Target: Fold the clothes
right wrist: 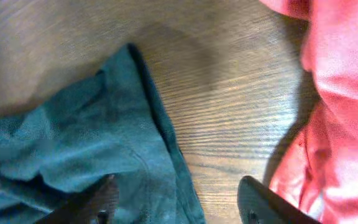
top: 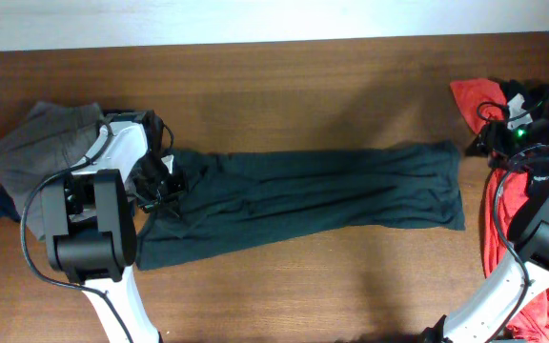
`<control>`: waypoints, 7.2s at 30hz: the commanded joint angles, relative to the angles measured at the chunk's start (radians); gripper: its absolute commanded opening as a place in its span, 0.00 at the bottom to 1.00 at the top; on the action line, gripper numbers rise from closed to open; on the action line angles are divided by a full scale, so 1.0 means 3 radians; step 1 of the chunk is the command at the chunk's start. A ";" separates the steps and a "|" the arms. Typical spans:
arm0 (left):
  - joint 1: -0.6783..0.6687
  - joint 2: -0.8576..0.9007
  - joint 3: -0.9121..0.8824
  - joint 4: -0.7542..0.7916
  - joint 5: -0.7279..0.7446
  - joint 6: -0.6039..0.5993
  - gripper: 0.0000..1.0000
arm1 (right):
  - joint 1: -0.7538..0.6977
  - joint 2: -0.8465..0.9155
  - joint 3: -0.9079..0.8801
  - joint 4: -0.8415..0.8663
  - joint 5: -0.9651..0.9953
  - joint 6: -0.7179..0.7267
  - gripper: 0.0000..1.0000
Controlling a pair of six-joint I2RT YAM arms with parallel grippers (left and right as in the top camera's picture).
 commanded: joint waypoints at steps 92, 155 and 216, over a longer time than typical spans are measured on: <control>-0.0014 -0.0399 0.4005 -0.1630 -0.0188 0.0532 0.47 | 0.2433 -0.1659 -0.1433 0.0635 -0.0183 0.0945 0.49; -0.0014 -0.0399 0.4005 -0.1629 -0.0161 0.0532 0.48 | 0.3202 -0.1359 -0.2134 0.2720 0.0604 0.2768 0.04; -0.0876 -0.0253 -0.0590 0.1408 0.1573 0.0540 0.75 | 0.1101 -0.1809 -0.1981 0.0716 -0.0270 0.0820 0.48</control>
